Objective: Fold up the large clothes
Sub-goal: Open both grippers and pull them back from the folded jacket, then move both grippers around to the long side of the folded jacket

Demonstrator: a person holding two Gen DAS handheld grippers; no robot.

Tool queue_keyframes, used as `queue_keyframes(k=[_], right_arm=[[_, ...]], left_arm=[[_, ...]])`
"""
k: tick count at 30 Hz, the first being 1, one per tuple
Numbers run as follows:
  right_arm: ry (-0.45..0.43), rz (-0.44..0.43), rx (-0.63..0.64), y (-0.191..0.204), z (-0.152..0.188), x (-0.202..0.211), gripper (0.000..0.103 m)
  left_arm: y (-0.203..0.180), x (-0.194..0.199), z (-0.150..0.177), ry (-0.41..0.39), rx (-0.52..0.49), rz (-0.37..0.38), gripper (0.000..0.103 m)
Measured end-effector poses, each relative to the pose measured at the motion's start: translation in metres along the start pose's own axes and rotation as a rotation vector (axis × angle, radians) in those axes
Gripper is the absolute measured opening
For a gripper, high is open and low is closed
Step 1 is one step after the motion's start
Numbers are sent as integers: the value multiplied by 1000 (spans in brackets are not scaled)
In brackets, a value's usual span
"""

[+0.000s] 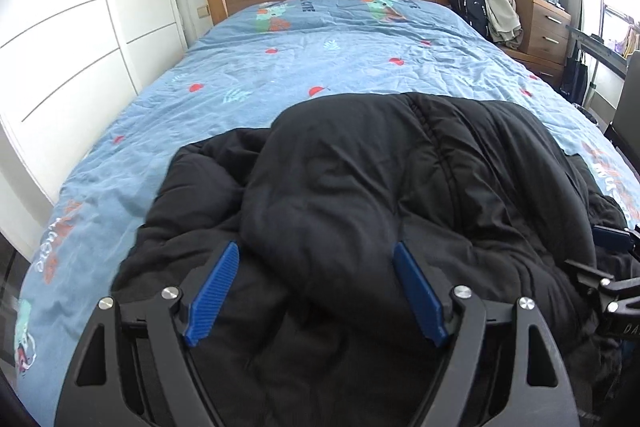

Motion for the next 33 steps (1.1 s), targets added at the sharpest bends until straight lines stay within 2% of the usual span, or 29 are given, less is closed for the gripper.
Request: queue_keyframes(k=[4,8,15,33], right_arm=[[-18,-24,-59,-11,21,31,83],[-2,25,-35,-17,50,58,84],[8,49,-59,-29,101,105,84],[-140,126,-238,-79,192,247,84]], left_arm=[[5,35,10,-20,-15,-23,80],[10,68,20,-41,-19,-29,80],[20,122,34,-79,-25,-34,80],[62,245,89,-175,-17,-82,80]])
Point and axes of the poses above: each gripper's, at about its wrist camera, not at the fingertips, and x roughly against the way its jaws point, y to its left, z to its underside, the point moved 8 cm from there along -x, roughly the way its jaws point, and after that the axes turned 4 degrees about y, right-handed, at the moved point
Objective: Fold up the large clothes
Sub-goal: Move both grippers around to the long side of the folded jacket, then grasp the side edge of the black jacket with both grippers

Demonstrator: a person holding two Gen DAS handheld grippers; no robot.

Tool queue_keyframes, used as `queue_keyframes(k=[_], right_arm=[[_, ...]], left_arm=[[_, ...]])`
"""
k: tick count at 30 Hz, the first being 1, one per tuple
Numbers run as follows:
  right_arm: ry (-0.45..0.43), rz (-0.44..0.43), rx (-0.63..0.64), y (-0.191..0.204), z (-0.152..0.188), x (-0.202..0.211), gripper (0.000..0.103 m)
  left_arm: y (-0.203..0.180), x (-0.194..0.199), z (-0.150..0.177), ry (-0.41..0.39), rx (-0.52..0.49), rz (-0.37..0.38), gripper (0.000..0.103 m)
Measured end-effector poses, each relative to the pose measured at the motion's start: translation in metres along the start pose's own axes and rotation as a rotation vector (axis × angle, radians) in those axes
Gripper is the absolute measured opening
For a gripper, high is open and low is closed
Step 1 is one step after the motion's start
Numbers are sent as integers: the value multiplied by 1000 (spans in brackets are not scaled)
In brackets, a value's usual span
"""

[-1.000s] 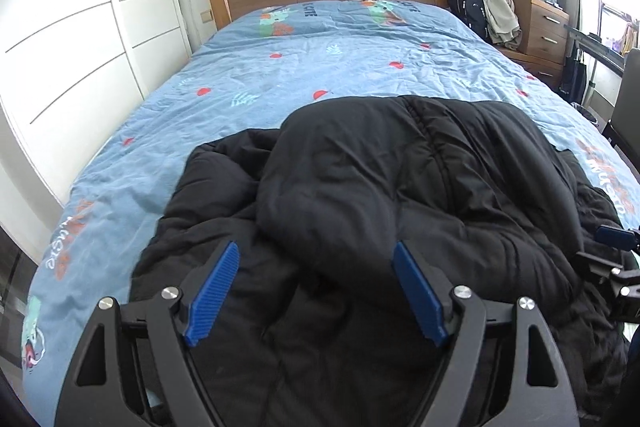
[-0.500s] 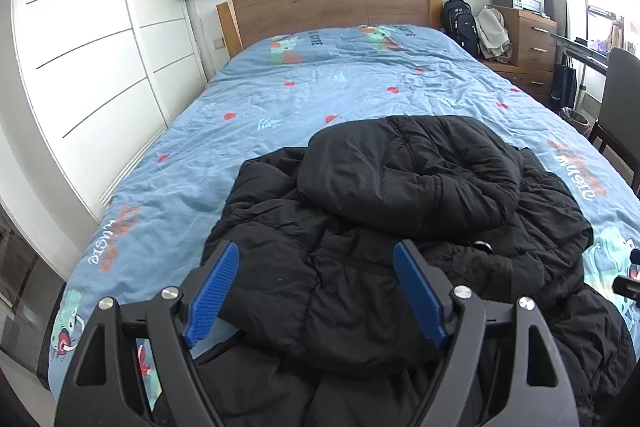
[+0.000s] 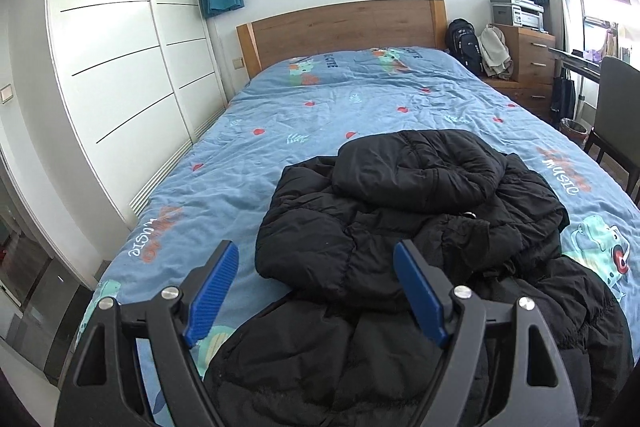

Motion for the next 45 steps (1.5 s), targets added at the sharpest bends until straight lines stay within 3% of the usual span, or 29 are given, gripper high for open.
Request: queue_keyframes(k=[6,13,27,31,40,45], right_arm=[[-29,15,-43,-20,21,31,84],[-74,21,-53,-42,43,74,86],[-105,38,-209,-111,74,97,89],[-101,10,-253,-115,78,87,90],[-2,-43,-216,-95,115,48,93],[20,-42,-236,-101,118,38,93]], left_arm=[[21,37,24,-13,21,-6,80],[78,61,88,56,112,12,80],[237,76,212,230,430,-164,80],[256,76,229,257,513,-150,80],[253,70,253,336,550,-80,80],[256,62,258,368,556,-75,80]])
Point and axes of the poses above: each gripper's, at about its wrist camera, not at the fingertips, and x roughly against the way its jaws point, y to its left, z to its underside, the point moved 8 cm from there along -x, roughly the way its jaws point, and after that the axes turned 4 degrees about y, right-handed, at the moved point
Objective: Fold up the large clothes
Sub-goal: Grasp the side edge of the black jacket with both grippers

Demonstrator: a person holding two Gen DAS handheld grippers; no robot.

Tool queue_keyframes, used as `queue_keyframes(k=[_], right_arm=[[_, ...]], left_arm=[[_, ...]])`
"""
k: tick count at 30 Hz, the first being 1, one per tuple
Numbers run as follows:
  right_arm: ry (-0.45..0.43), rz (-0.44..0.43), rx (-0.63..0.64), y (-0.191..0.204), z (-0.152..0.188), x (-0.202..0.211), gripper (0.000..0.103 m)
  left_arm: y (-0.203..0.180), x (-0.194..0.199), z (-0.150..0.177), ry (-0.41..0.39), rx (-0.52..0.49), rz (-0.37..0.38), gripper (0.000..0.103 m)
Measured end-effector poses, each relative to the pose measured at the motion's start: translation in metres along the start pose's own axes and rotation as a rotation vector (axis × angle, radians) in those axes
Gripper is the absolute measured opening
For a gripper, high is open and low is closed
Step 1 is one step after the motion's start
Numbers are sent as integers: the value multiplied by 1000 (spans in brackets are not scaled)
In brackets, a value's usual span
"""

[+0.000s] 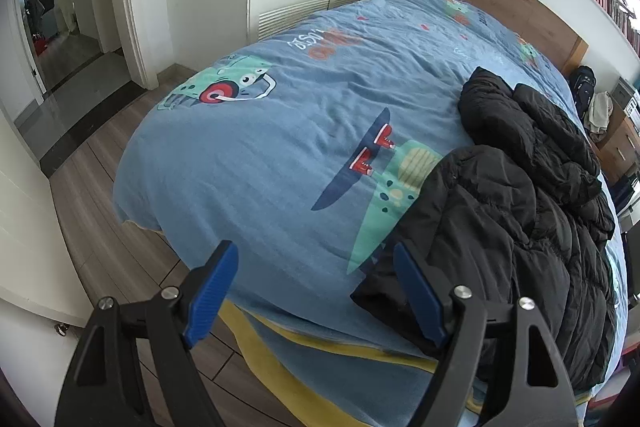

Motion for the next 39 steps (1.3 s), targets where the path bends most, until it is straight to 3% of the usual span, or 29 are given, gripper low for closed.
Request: queue_keyframes(k=[3,10,13,23,31,39], right_arm=[[14,-5,-1,1,-2,-7,94],[125,-81,23,19,12,-45,95],[183,-116,59,35,20,-60,95],[315,-229,93,64,31,-95,96],[408,-260,89,68,47,-122,97],[478,-349,69,76,67,-135,97]], left_arm=[[-4,-12,-1,32,-9,25,80],[-49,-63,17,189,-26,271,80],[-62,-82,21,241,-26,325,80],[-96,-124,21,360,-64,463,80],[-91,-146,31,427,30,547,80],[-81,-140,50,471,105,648,80]])
Point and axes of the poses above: each gripper's, at about its wrist camera, not at the fingertips, and x roughly against the way its jaws point, y to its left, z to its underside, the point moved 8 cm from there along -x, roughly the way its jaws point, and after that the axes turned 4 degrees about y, right-handed, at the moved point
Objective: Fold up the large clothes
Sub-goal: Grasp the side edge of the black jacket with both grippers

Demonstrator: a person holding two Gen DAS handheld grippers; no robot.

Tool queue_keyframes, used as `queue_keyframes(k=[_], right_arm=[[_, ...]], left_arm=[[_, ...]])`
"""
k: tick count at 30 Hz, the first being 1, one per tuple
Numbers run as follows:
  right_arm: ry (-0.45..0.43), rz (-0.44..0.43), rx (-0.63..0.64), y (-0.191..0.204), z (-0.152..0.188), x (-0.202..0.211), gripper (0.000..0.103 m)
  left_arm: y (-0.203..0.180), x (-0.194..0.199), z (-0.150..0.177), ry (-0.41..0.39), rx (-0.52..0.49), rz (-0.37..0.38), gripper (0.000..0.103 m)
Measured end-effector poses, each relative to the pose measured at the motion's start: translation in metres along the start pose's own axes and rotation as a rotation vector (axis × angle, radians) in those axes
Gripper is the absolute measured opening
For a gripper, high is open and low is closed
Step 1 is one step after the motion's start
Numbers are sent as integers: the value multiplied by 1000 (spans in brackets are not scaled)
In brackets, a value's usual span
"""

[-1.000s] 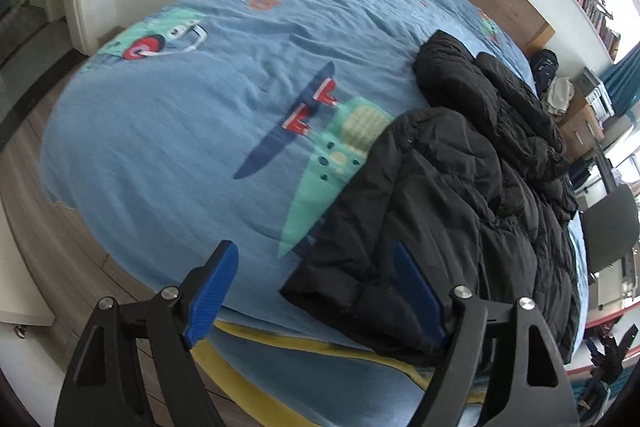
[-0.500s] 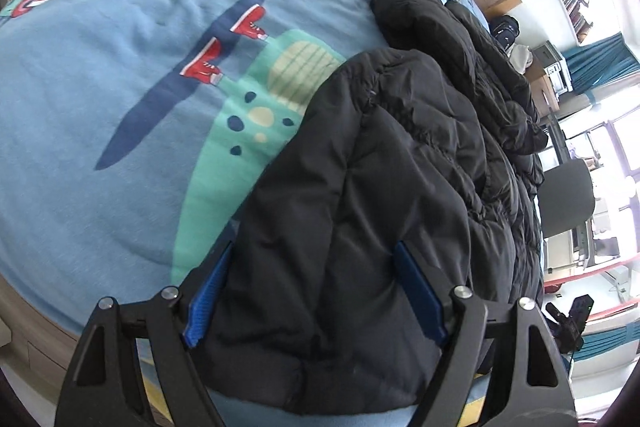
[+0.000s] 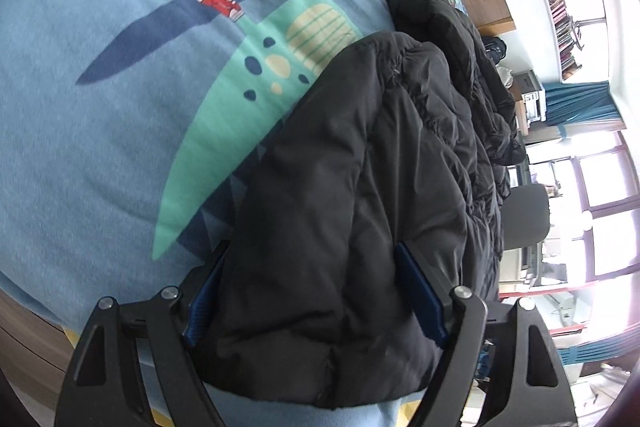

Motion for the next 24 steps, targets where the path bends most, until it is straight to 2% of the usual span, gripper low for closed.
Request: queue_keyframes(k=[5,10,14,18,20,22,24], right_arm=[[14,-30,2,2,-1,-5,97],[23,-43,9,4,-2,-2,94],[25,-43,-13,2,-1,-1,78],[38,-66,-37,2,-1,-3,74],[40,-64,-33,4,0,-3,72],[43,-70,-32,4,1,-2,65],[49,-81,-25,7,2,-1,54]], left_arm=[[2,0,11,14,37,77,80],[-6,-6,25,18,65,196,80],[-12,-7,28,-20,87,252,80],[-18,-10,28,-49,111,288,78],[-23,-13,30,-54,106,283,78],[-30,-12,31,-60,86,274,77],[-42,-10,34,-65,57,268,70]])
Point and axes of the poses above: each gripper's, at about its wrist camera, not at the fingertips, and x roughly against the way its jaws point, y to its left, z to its underside, the point moved 8 cm from there along -x, roughly the way its jaws point, and after that the axes turned 4 degrees about y, right-handed, at the moved point
